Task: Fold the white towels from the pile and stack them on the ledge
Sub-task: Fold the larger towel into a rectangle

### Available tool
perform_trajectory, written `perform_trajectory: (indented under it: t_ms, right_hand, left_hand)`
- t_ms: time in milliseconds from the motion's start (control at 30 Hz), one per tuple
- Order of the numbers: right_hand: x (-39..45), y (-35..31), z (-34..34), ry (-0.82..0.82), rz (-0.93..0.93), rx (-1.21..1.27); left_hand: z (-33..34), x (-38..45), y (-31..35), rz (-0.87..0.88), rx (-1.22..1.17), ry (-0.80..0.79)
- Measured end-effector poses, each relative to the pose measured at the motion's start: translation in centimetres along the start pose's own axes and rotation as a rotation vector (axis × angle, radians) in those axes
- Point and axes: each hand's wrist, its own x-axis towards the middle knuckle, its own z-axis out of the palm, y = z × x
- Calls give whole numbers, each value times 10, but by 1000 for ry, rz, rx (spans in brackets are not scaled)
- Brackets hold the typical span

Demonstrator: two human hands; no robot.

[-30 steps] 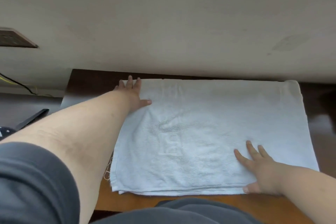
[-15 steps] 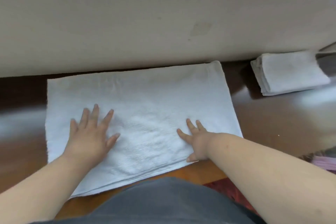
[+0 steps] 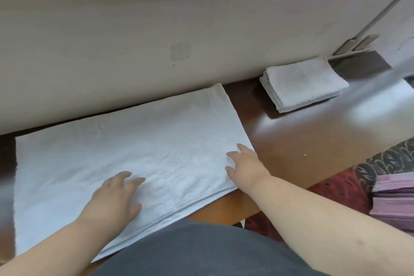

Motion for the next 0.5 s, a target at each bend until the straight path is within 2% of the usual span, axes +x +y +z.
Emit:
perform_trajectory:
  t_ms: [67, 133, 233, 300, 367, 433, 500]
  right_hand:
    - [-1, 36, -5, 10, 163, 45]
    - [1, 65, -10, 15, 318, 217]
    - [10, 94, -11, -69, 384, 434]
    - [18, 104, -9, -174, 387, 526]
    - [23, 110, -9, -291, 326, 471]
    - [25, 117, -5, -369, 208, 346]
    - [23, 124, 2, -360, 166, 373]
  left_hand:
    - [-1, 4, 44, 249, -67, -1]
    - [1, 11, 80, 373, -116, -125]
    - [-6, 31, 112, 314, -108, -382]
    - [-29, 51, 129, 240, -104, -462]
    - [-62, 84, 149, 168, -144, -412]
    - [-99, 127, 172, 88, -221, -217]
    - [-132, 175, 193, 6, -283, -36]
